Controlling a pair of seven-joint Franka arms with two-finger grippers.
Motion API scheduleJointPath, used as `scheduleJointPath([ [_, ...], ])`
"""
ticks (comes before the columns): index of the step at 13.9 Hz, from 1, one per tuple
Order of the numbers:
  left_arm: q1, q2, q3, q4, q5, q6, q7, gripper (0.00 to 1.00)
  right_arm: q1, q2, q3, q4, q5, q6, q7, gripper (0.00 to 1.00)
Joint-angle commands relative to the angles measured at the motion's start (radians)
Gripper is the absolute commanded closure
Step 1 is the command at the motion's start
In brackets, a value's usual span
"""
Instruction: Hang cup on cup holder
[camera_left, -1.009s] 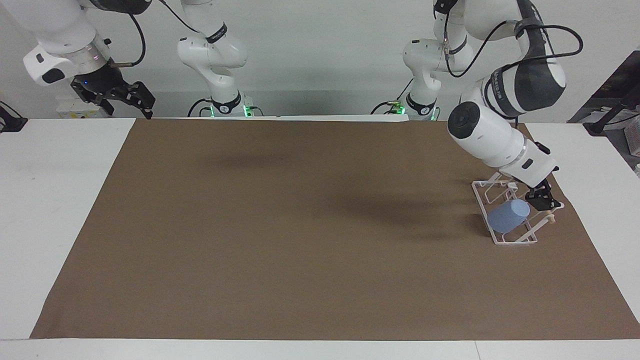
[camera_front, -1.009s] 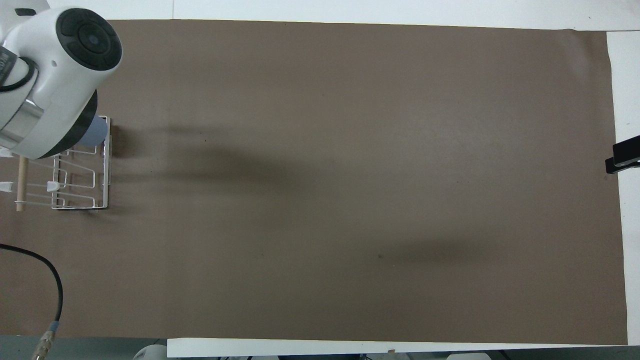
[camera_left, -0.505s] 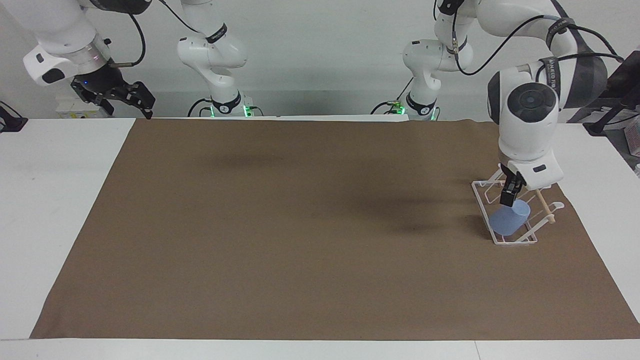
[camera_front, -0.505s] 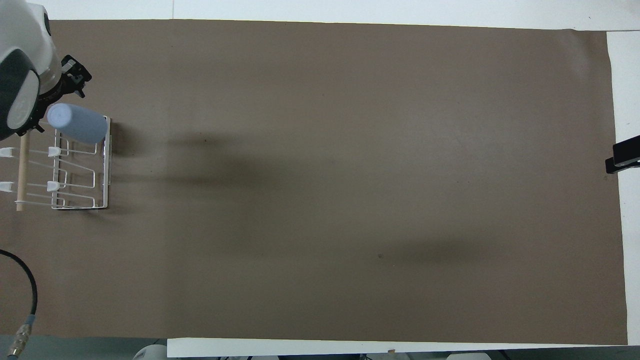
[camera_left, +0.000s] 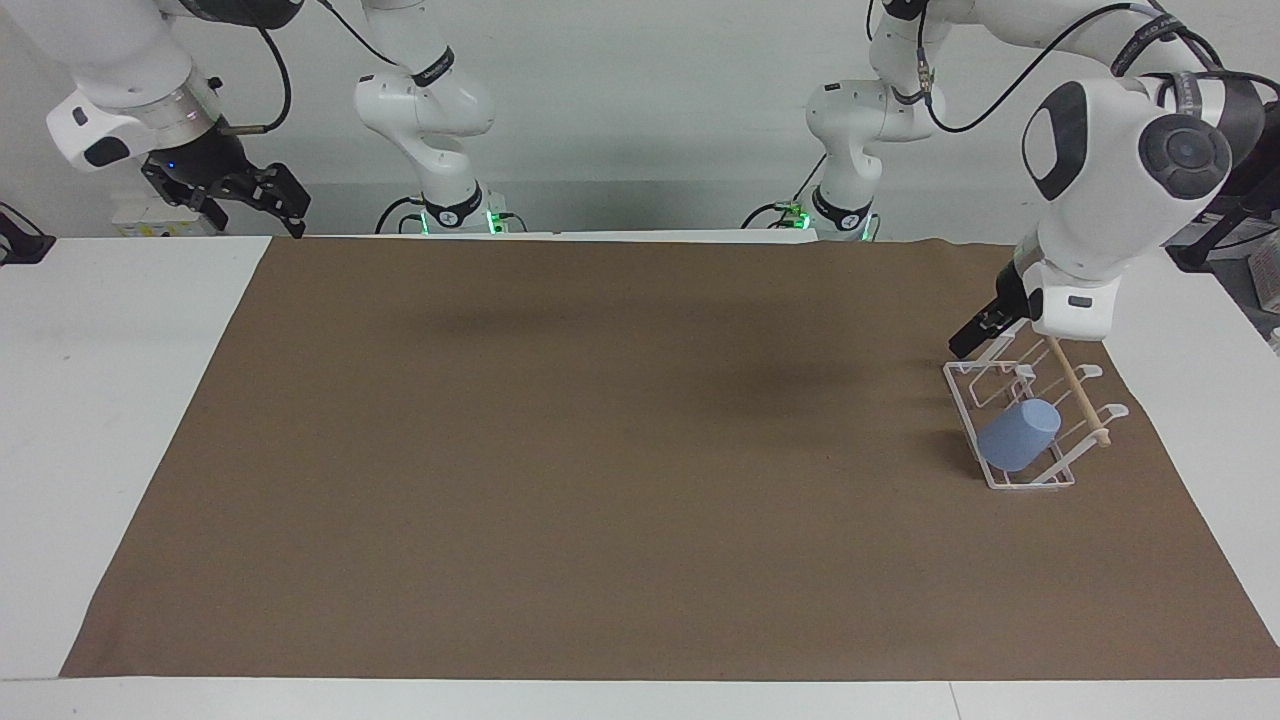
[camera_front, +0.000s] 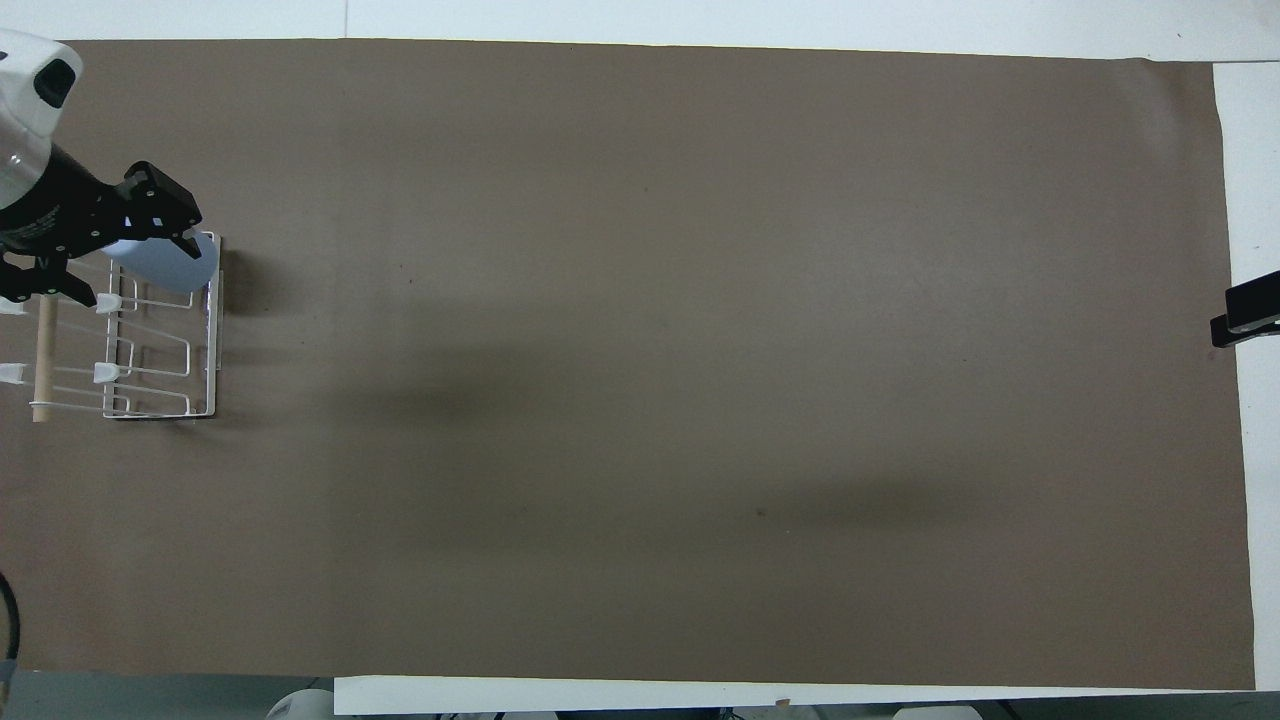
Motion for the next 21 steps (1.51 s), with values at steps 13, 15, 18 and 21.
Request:
scheduleJointPath([
  [13, 0.041, -0.169, 0.018, -0.091, -0.015, 0.118, 0.485, 0.00, -0.012, -0.018, 0.009, -0.021, 0.000, -0.001, -0.018, 0.01],
  [15, 0.043, -0.211, 0.018, -0.185, -0.014, 0.215, 0.484, 0.00, -0.012, -0.018, 0.009, -0.021, 0.000, -0.001, -0.018, 0.01],
  [18, 0.044, -0.211, 0.018, -0.176, -0.014, 0.198, 0.456, 0.00, -0.011, -0.016, 0.009, -0.021, 0.001, -0.001, -0.018, 0.01],
  [21, 0.046, -0.209, 0.017, -0.168, -0.014, 0.197, 0.439, 0.00, -0.012, -0.018, 0.009, -0.021, 0.001, -0.001, -0.018, 0.01],
])
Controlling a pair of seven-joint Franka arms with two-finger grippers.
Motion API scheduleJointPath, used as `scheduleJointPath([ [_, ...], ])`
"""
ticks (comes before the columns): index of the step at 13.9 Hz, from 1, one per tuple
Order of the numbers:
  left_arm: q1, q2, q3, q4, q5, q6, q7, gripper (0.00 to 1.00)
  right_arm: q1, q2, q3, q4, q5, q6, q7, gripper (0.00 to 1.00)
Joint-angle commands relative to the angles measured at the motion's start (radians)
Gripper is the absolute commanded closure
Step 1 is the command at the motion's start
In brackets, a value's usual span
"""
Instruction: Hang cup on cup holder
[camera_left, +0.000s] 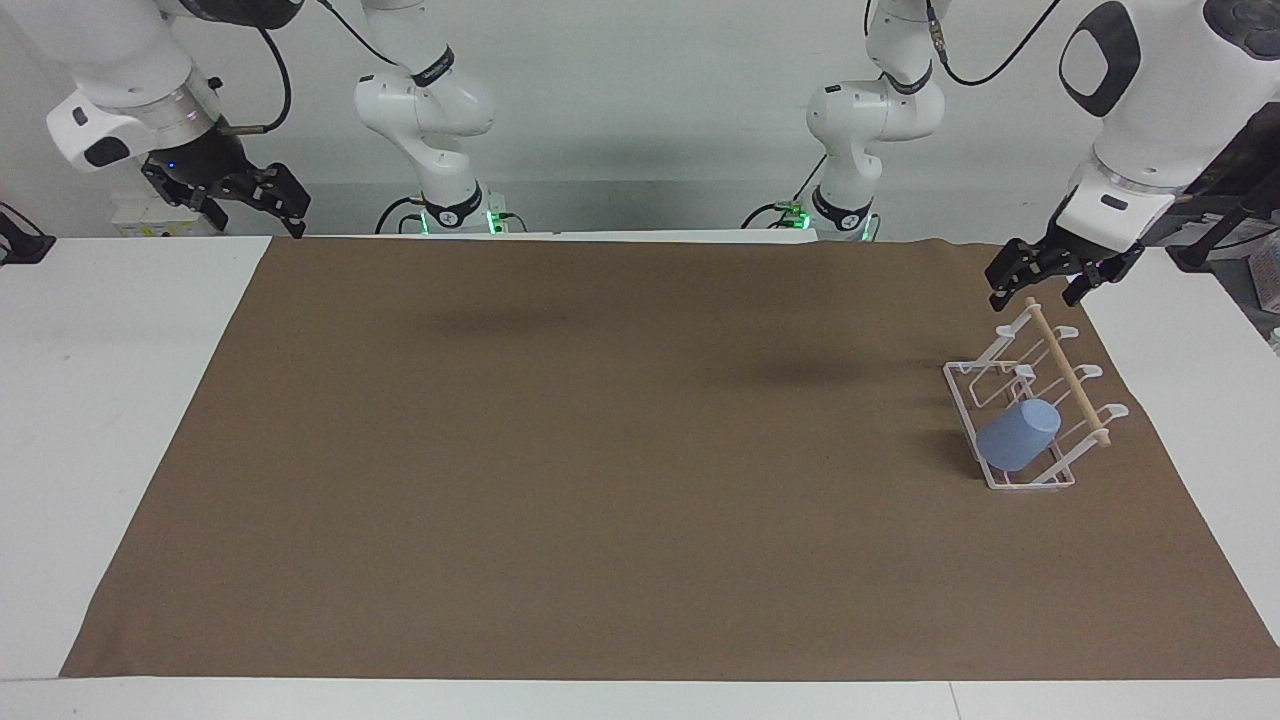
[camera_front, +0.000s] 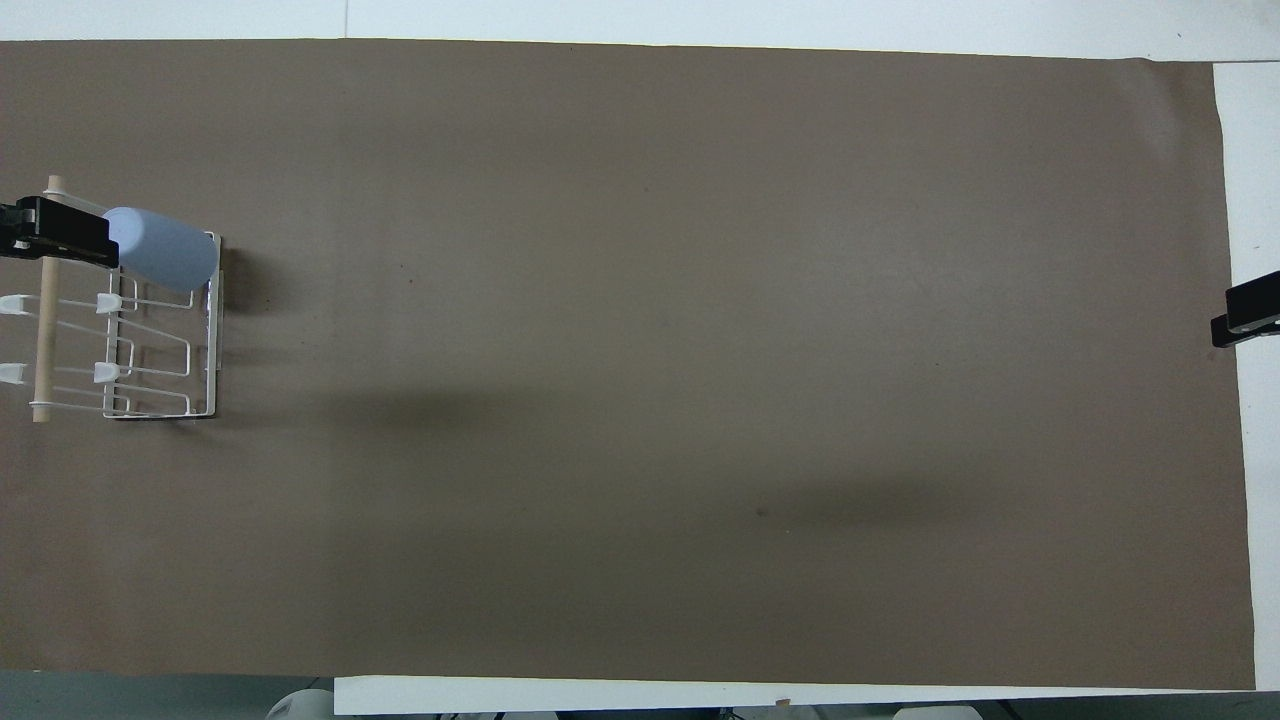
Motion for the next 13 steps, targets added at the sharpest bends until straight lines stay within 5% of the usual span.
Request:
scheduleJointPath([
  [1, 0.009, -0.027, -0.001, -0.031, -0.012, 0.013, -0.012, 0.00, -0.011, -0.018, 0.009, -0.020, 0.001, -0.001, -0.018, 0.01],
  [13, 0.006, -0.046, -0.007, -0.036, -0.014, -0.061, -0.006, 0.00, -0.018, -0.019, 0.009, -0.019, 0.006, -0.010, -0.020, 0.01],
])
